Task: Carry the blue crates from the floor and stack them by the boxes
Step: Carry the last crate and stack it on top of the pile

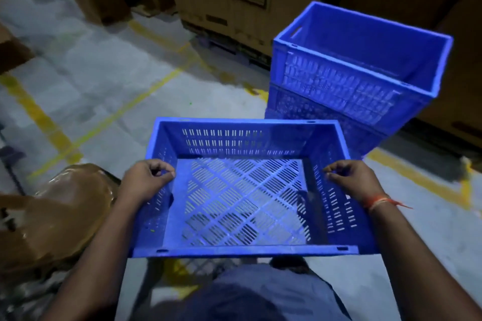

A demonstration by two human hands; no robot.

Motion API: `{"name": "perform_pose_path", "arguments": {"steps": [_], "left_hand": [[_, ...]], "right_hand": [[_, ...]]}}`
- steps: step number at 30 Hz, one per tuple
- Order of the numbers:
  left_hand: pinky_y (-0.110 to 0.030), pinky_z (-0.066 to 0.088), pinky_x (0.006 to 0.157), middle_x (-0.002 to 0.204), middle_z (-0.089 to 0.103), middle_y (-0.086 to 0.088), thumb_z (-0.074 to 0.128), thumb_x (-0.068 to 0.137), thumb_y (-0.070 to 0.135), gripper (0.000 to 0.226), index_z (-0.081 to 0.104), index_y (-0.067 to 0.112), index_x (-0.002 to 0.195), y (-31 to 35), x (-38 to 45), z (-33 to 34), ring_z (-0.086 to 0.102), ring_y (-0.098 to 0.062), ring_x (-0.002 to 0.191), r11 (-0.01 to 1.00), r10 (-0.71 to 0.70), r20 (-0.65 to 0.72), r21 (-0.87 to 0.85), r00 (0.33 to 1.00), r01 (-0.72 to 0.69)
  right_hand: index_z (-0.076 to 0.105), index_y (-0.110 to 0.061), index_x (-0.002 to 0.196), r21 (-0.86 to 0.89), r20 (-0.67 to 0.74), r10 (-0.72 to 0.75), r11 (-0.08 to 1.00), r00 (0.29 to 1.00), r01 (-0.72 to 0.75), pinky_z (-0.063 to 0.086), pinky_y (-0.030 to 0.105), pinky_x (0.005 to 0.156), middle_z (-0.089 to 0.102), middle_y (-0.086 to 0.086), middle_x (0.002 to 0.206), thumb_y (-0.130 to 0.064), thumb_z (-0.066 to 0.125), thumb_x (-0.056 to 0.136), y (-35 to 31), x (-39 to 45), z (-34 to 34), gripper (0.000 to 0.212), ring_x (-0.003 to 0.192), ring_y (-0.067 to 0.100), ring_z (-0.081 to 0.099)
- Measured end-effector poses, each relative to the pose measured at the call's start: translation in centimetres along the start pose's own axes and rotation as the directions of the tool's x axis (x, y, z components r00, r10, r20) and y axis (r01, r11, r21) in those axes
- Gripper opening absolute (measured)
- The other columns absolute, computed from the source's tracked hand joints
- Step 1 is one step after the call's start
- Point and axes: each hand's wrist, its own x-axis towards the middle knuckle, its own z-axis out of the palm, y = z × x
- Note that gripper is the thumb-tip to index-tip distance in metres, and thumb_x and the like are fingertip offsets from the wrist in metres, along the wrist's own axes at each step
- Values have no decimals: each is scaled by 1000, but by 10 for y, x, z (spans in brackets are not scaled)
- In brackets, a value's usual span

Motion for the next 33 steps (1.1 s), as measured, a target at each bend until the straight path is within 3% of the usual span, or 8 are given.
{"name": "perform_pose_path", "arguments": {"steps": [3,8,13,17,23,28,33], "left_hand": [[-14,35,48,56,60,3,80,80,23,7,74,21,77,10,20,-6,50,4,43,997,59,50,53,997,-61],[-23,35,52,42,53,11,82,79,22,10,74,22,73,29,51,-2,43,1,35,989,136,129,33,982,-142],[-24,39,57,54,60,4,84,76,24,13,72,26,70,55,73,8,49,-11,48,971,230,187,26,955,-239],[-23,38,53,55,59,4,84,75,28,9,75,26,76,78,82,8,48,-10,44,965,244,213,39,946,-258],[-25,43,55,66,67,-3,86,71,35,18,74,24,79,142,111,-15,53,-20,47,943,288,314,70,905,-324],[-22,40,41,56,60,-6,87,73,26,19,73,13,77,224,135,-57,44,-19,40,906,359,375,79,855,-415],[-23,41,47,60,63,-9,86,74,21,18,74,8,77,291,155,-95,45,-17,40,858,445,385,75,809,-508]], "right_hand": [[77,-23,84,11,-71,67,998,995,-66,55,34,75,76,0,78,-19,78,77,2,-31,10,8,77,16,70],[77,-22,83,71,-182,202,979,962,-192,55,35,80,76,1,82,-16,78,76,3,-70,7,9,81,17,70],[77,-22,81,83,-280,258,966,925,-245,53,32,79,75,0,82,-17,80,75,1,-90,-9,8,81,17,69],[75,-29,73,30,-313,265,963,912,-270,49,31,68,72,-1,71,-27,82,74,-6,-105,-25,8,70,18,67],[76,-23,76,-58,-293,273,952,917,-301,44,28,53,58,-1,44,-34,81,74,-41,-104,-81,12,41,16,55],[75,-17,78,-158,-274,249,941,929,-299,44,24,52,68,11,56,-33,80,76,-79,-86,-150,16,38,13,54],[76,-17,75,-236,-317,190,933,929,-271,49,30,60,71,16,63,-32,80,77,-116,-69,-217,16,42,14,57]]}}
